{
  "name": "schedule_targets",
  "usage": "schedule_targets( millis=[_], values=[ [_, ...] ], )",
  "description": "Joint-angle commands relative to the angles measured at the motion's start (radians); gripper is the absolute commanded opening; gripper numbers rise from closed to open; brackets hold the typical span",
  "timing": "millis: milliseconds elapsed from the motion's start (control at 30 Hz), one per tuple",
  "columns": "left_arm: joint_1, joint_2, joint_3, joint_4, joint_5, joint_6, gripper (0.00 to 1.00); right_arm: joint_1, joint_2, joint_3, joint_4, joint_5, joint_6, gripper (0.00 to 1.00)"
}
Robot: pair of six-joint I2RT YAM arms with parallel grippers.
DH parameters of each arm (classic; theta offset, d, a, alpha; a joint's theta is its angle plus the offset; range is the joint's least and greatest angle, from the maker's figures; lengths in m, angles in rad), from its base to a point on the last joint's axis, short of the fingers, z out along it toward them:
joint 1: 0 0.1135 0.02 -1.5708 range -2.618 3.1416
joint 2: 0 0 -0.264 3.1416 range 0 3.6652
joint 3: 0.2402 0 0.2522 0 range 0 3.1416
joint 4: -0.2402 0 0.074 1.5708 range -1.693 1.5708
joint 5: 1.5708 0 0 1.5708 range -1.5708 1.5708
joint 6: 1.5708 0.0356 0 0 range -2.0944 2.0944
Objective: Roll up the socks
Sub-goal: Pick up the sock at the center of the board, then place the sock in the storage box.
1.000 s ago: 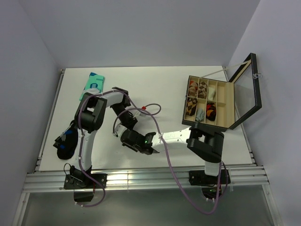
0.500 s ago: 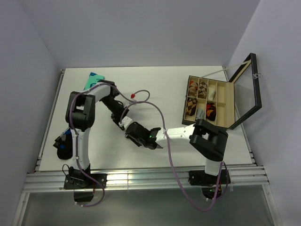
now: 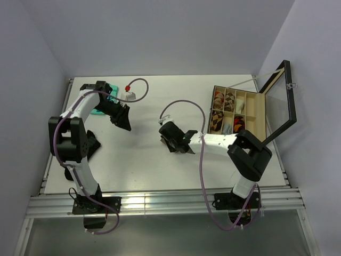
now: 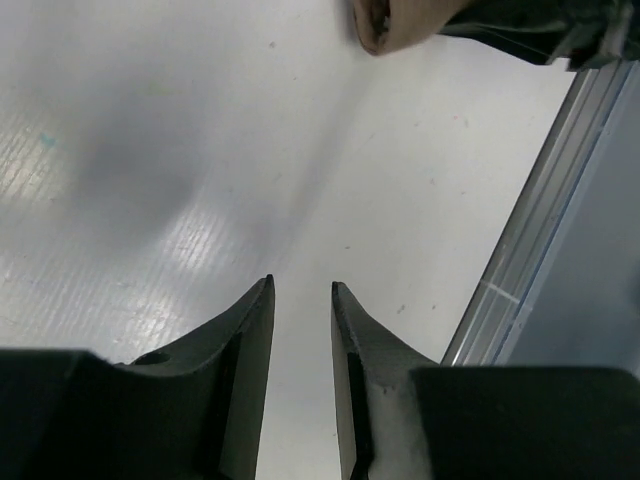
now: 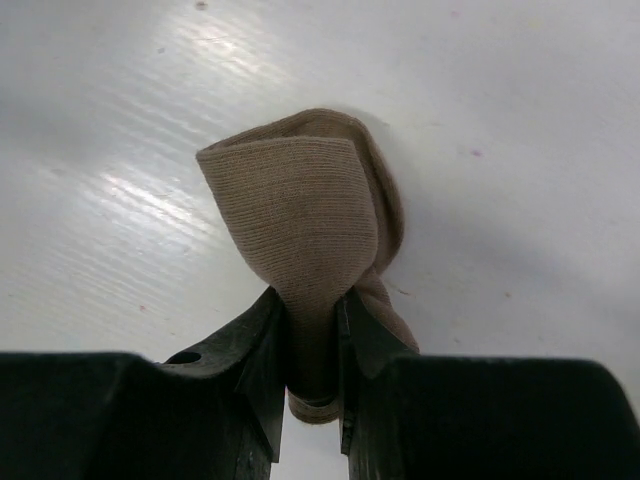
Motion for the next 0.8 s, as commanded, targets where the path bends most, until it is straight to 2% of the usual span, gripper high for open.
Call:
schedule_targets(
  millis=[0, 367, 567, 767],
  values=[
    [-0.008, -0.115, -0.05, 0.069, 0.056, -0.055, 0.34, -0.028, -0.079, 0.044, -0.083, 0.045, 0.079, 0.0],
    [-0.008, -0.268, -0.118, 0.063, 0.06, -0.032, 0.33, -0.196, -0.251, 0.199, -0.273, 0.138, 0.084, 0.0],
    [-0.008, -0.311, -0.127, 0.064, 0.071, -0.02, 0.34, -0.286, -0.358, 0.24, -0.428, 0.348, 0.104, 0.0],
    [-0.008, -0.316, -0.116, 0.057, 0.108, 0.0, 0.34, -0.448, -0.437, 0.225, -0.551, 0.589, 0.135, 0.0]
  ],
)
